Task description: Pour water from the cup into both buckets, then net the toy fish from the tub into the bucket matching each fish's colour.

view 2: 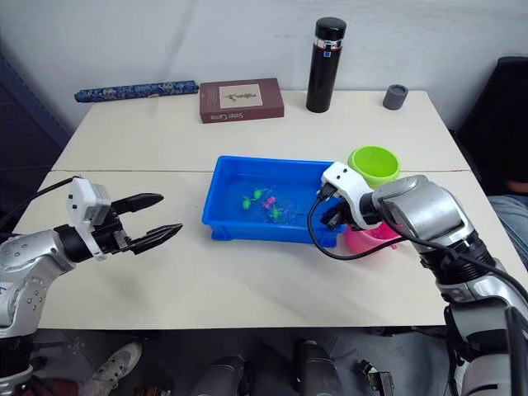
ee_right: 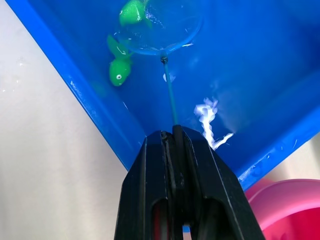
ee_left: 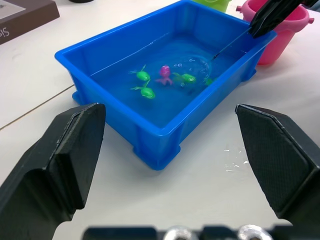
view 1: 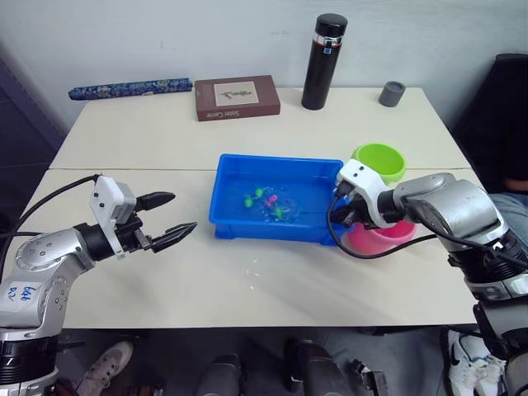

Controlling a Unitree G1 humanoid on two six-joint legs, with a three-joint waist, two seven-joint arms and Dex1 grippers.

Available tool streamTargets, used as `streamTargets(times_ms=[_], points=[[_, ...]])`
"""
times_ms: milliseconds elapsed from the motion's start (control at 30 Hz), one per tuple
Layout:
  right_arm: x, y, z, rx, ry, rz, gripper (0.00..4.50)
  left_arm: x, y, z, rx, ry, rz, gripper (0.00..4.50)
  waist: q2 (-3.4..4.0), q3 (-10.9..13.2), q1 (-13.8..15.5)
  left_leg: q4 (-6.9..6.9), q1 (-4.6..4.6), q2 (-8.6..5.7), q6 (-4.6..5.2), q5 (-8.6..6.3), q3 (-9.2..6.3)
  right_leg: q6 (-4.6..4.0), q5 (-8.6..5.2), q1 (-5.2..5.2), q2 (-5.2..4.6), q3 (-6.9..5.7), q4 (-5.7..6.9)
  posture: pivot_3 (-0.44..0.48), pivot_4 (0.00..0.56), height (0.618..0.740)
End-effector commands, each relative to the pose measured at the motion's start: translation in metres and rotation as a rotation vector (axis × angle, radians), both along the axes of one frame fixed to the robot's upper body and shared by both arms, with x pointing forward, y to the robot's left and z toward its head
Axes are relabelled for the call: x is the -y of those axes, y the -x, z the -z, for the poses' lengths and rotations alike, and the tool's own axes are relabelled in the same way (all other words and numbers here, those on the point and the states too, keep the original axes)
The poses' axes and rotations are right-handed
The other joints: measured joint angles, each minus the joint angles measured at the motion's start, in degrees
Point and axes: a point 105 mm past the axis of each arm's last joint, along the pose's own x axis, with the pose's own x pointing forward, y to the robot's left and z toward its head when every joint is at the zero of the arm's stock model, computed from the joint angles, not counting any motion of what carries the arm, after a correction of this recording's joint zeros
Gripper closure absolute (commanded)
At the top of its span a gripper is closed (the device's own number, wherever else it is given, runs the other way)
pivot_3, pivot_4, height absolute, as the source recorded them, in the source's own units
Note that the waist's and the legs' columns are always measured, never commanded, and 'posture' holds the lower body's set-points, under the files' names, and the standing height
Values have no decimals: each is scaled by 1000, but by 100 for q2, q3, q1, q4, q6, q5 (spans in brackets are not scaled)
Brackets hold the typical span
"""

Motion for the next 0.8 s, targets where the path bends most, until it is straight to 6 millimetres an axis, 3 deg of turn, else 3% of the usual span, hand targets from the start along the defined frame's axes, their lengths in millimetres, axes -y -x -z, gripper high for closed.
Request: streamTargets(times_ms=[33,167,433,800], points=[[-1,-3,-8,37,14,-13,4500,-2,3,-11,42,7,-3,28,0,0,5,0,0,0,0,0,0,0,0,0,0,0,0,0,150,739],[-8,-7,-4,39,7,-19,4500,-2,3,-11,43,6,-6,28,0,0,6,1,0,0,0,0,0,0,0,0,0,0,0,0,150,739],[-19,-34,-6,125,-69,52,4500,-4,6,-13,44,0,-16,28,0,0,-5,0,0,-1,-2,1,0,0,0,-1,0,-2,2,0,150,739],[-17,-32,-22,164,-135,47,4500,-5,4,-14,45,-3,-16,28,1,0,0,0,-3,-2,-2,1,-3,0,0,0,-1,-6,0,0,150,739]])
